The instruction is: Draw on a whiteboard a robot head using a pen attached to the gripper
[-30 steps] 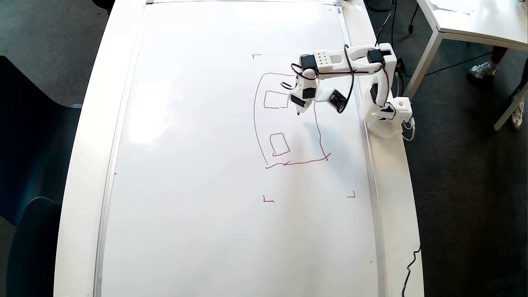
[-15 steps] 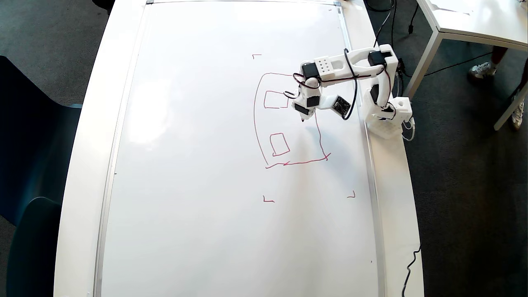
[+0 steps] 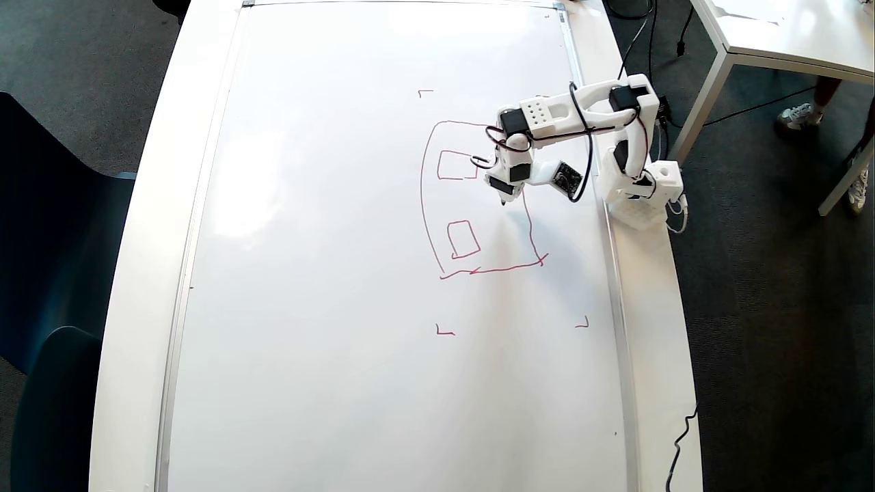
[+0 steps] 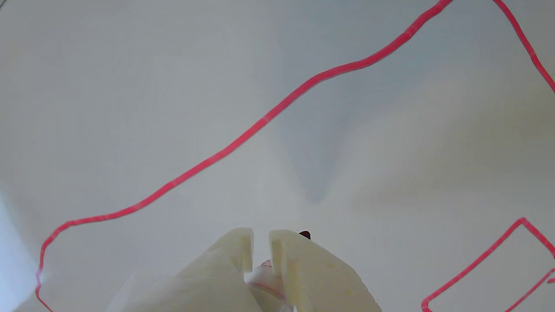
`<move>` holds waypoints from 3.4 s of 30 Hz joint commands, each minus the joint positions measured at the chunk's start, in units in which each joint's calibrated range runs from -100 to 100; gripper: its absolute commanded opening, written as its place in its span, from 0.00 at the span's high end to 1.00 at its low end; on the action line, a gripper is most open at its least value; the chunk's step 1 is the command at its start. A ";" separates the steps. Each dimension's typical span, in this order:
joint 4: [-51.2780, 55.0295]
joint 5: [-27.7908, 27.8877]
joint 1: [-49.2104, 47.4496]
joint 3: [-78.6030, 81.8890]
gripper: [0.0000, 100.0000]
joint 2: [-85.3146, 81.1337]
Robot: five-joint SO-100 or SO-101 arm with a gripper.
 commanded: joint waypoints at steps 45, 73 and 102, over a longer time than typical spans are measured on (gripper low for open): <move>-1.75 5.27 8.42 -5.69 0.99 7.47; -2.62 6.50 2.60 4.57 0.99 -0.24; 1.90 6.61 5.40 -22.03 0.99 1.85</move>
